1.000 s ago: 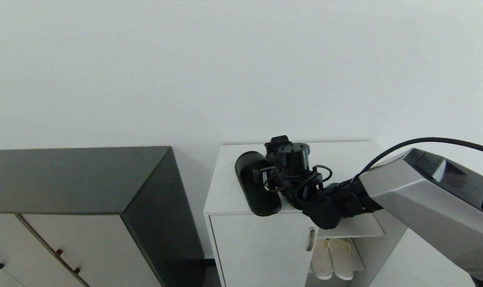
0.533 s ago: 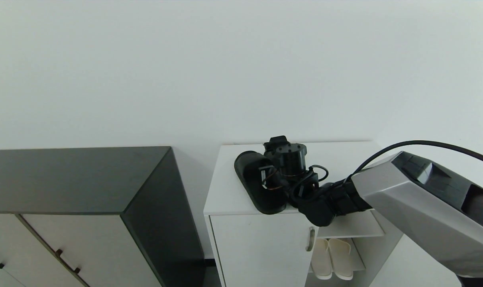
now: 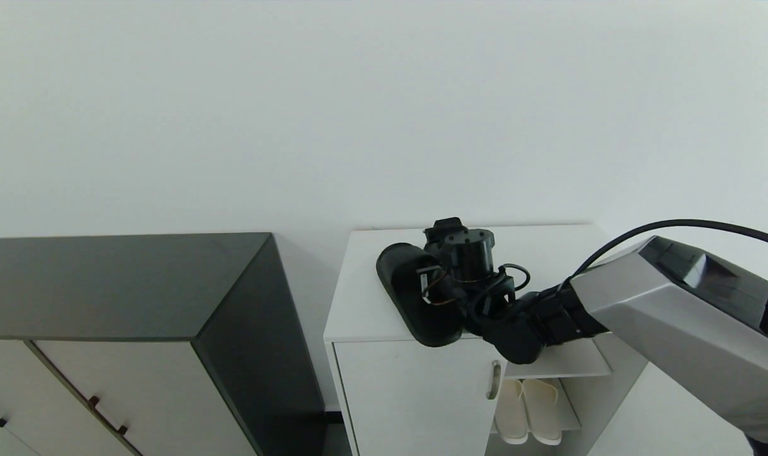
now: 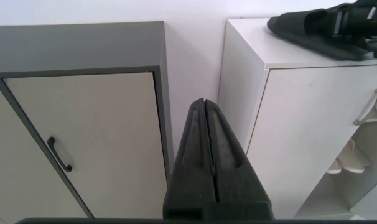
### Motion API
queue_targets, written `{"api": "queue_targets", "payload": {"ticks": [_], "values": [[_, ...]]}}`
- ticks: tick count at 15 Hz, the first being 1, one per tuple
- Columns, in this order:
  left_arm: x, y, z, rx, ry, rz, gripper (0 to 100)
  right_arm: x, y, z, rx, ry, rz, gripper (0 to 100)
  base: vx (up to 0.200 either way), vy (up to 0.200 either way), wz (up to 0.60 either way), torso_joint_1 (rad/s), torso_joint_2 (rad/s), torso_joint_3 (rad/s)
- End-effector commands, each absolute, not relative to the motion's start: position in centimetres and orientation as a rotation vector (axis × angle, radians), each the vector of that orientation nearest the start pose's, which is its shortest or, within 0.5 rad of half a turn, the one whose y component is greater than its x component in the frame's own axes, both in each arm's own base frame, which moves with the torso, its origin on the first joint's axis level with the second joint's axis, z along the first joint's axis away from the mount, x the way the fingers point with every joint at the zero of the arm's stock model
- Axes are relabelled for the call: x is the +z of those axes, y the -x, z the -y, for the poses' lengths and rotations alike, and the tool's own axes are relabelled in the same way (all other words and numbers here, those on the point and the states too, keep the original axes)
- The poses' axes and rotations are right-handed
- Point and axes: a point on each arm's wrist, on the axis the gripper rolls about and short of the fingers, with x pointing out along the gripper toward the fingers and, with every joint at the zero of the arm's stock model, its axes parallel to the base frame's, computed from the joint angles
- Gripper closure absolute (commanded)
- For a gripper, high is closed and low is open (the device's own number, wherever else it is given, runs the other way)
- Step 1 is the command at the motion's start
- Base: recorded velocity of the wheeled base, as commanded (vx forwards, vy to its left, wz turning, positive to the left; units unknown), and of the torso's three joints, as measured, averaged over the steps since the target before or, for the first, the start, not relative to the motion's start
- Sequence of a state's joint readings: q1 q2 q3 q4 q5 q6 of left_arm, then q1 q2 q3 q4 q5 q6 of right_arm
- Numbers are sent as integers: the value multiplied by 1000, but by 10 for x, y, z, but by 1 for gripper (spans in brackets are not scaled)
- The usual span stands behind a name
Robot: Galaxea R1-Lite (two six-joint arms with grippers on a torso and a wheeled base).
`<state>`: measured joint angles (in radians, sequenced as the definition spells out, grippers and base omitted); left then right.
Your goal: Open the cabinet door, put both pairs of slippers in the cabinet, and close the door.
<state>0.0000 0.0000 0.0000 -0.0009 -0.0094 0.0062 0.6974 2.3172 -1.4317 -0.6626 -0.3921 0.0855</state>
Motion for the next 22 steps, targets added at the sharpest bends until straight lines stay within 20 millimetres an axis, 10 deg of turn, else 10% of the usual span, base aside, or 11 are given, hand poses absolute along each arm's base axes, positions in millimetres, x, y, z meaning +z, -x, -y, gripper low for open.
{"api": "queue_targets", "payload": {"ticks": [1, 9, 22], "values": [[76, 23, 0, -9, -6, 0, 100, 132, -333, -285, 323, 18, -216, 100, 0, 0, 0, 0, 0, 0], [76, 23, 0, -9, -6, 0, 100, 166, -225, -244, 437, -15, -271, 100, 0, 0, 0, 0, 0, 0], [76, 23, 0, -9, -3, -2, 100, 134, -233, -243, 406, 43, -356, 100, 0, 0, 0, 0, 0, 0]]}}
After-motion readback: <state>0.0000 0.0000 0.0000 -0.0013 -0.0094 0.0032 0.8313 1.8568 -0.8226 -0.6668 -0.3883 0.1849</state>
